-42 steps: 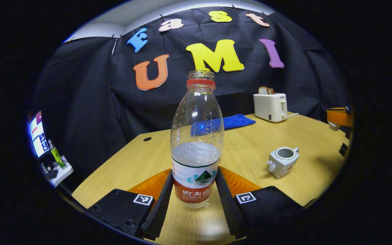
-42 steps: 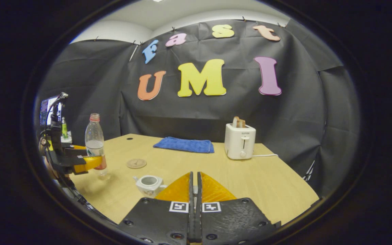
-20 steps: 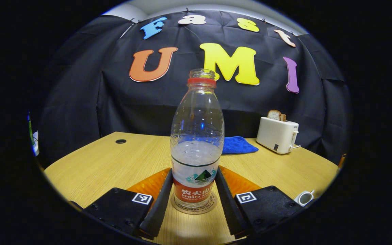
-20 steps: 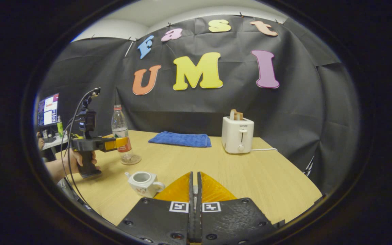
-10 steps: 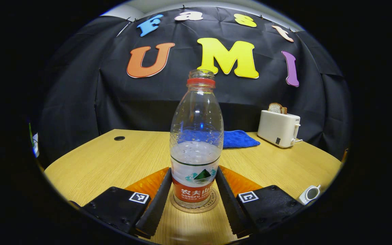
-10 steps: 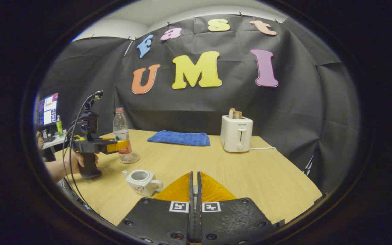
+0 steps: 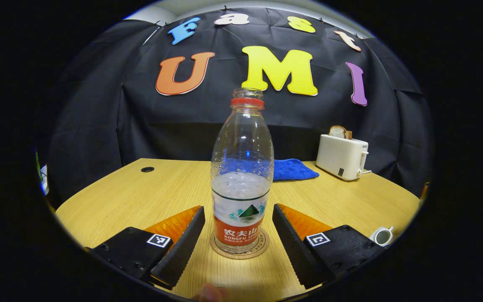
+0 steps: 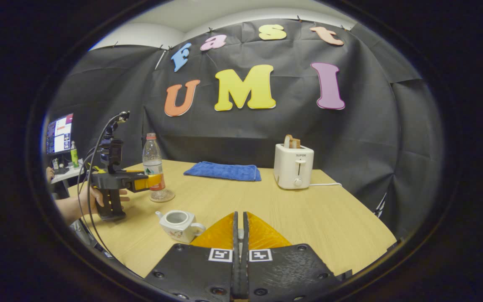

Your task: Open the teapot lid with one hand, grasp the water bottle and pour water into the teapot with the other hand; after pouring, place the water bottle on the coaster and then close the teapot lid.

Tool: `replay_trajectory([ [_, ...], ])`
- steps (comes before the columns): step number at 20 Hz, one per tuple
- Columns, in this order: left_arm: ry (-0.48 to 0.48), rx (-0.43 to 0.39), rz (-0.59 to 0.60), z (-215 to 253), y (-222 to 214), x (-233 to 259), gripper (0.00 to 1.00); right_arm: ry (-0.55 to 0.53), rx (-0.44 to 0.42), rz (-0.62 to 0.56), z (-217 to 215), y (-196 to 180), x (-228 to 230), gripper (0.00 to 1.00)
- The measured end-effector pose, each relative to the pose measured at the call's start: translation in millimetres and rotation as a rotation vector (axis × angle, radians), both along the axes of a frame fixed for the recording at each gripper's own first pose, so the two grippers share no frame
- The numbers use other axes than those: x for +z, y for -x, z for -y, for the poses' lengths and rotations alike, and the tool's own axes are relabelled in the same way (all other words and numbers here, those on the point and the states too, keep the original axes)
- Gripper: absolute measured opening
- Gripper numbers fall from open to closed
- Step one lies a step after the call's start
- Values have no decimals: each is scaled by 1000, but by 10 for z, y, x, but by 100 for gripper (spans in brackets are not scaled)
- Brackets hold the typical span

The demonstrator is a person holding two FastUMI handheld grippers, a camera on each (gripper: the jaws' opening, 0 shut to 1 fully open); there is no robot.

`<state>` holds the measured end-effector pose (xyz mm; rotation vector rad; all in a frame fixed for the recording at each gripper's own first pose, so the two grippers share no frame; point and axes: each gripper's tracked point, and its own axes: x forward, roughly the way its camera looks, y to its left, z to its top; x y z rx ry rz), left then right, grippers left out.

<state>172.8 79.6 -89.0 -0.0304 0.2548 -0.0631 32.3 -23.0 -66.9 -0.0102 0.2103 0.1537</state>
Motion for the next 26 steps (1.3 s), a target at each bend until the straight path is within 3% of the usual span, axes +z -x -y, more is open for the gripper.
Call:
replay_trajectory([
  [5, 6, 50, -71, -197, 516, -97, 100, -22, 64, 19, -326, -69, 87, 0],
  [14, -62, 193, 82, -744, 1389, 451, 100, -75, 246, 36, -1220, -413, 67, 0],
  [18, -82, 235, 101, -868, 1609, 466, 100, -48, 267, 23, -1371, -545, -103, 0],
  [26, -79, 250, 101, -880, 1615, 374, 100, -46, 250, -5, -1352, -638, -314, 0],
])
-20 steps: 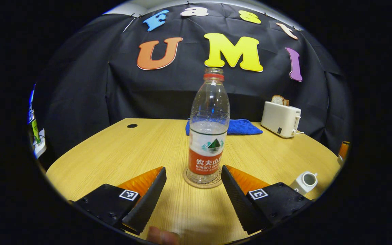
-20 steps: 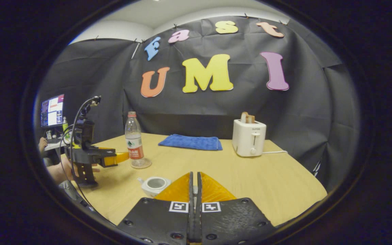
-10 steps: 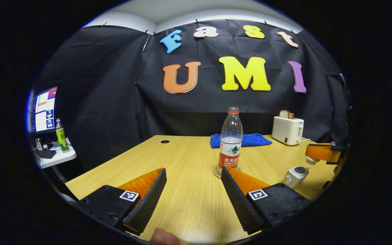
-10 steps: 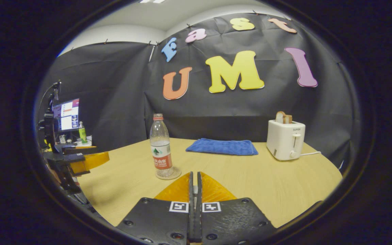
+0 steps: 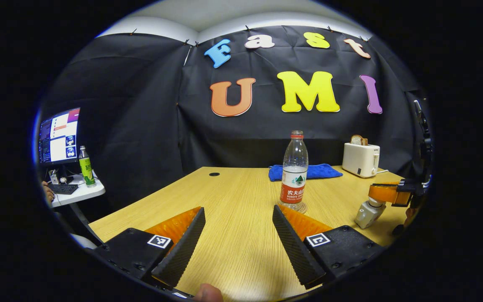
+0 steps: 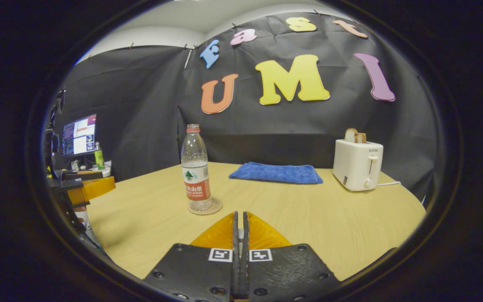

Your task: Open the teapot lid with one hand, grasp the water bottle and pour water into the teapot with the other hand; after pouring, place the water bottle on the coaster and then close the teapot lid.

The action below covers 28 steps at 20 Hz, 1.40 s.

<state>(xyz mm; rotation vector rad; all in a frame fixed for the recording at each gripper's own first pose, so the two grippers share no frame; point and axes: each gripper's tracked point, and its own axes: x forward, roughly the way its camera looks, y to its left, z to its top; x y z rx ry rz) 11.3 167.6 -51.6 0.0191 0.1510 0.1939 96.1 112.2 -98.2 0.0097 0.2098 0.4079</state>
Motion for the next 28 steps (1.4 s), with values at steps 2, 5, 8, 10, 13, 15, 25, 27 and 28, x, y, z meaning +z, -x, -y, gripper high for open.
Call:
replay_trajectory([
  [2, -5, -1, 0, 5, 5, 1, 100, 0, 4, -13, -10, -3, -68, 0],
  [5, -11, -4, 7, 52, 6, 39, 100, 9, 0, 5, -15, 4, -51, 0],
  [8, -13, -6, 21, 130, 25, 104, 100, 20, -14, 10, -2, -7, -69, 2],
  [10, -7, -12, 35, 208, 15, 176, 100, 12, -27, 12, 16, -3, -56, 5],
  [13, -4, -23, 66, 377, -9, 335, 100, -24, -60, 28, 115, 21, 87, 39],
  [15, -2, -20, 94, 451, -33, 483, 100, -65, -106, 58, 263, 42, 291, 82],
  [25, 11, -109, 220, 1326, -103, 1063, 100, 36, -395, 301, 1250, 787, 1293, 96],
  [27, 16, -123, 243, 1401, -51, 1114, 100, 30, -409, 303, 1279, 946, 1317, 93],
  [28, 21, -120, 254, 1403, -18, 1130, 100, 31, -412, 302, 1284, 1003, 1302, 93],
])
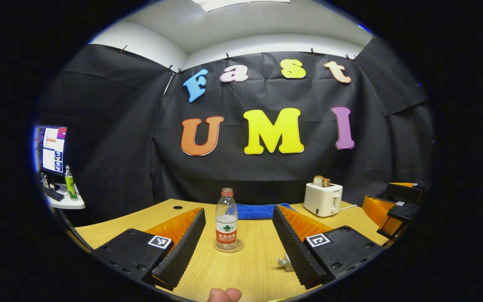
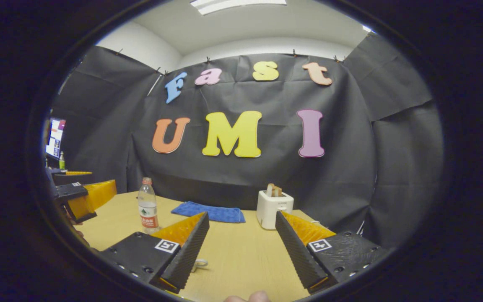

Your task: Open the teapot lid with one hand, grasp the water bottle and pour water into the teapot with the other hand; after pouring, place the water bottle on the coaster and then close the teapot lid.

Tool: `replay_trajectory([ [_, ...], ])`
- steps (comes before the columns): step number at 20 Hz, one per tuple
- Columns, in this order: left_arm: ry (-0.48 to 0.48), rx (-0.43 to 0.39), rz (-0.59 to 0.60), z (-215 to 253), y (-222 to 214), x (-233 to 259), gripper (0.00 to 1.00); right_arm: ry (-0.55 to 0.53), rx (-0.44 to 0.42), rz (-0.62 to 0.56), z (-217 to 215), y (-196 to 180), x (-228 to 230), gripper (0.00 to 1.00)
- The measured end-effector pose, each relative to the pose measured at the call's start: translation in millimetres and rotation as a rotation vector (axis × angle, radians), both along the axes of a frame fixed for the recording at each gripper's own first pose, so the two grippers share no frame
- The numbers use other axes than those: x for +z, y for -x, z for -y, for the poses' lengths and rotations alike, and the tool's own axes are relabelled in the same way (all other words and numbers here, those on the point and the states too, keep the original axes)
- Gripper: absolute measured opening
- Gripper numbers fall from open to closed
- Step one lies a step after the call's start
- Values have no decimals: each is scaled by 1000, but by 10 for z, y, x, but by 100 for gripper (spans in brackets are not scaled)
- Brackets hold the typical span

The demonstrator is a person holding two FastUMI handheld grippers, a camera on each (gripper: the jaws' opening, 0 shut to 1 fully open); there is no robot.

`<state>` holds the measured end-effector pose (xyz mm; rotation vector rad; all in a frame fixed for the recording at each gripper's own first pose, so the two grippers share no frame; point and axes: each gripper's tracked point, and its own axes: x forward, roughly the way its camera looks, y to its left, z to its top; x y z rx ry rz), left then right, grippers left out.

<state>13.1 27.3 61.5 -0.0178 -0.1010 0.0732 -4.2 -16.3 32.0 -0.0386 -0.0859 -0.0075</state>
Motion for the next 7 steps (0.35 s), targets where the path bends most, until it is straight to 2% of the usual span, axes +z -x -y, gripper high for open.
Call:
replay_trajectory([
  [3, -7, -9, -6, 36, 62, 12, 100, -6, -10, -11, 17, 79, -34, 97],
  [7, -41, -8, 2, 38, 87, 51, 100, -13, -22, 1, 25, 112, 2, 97],
])
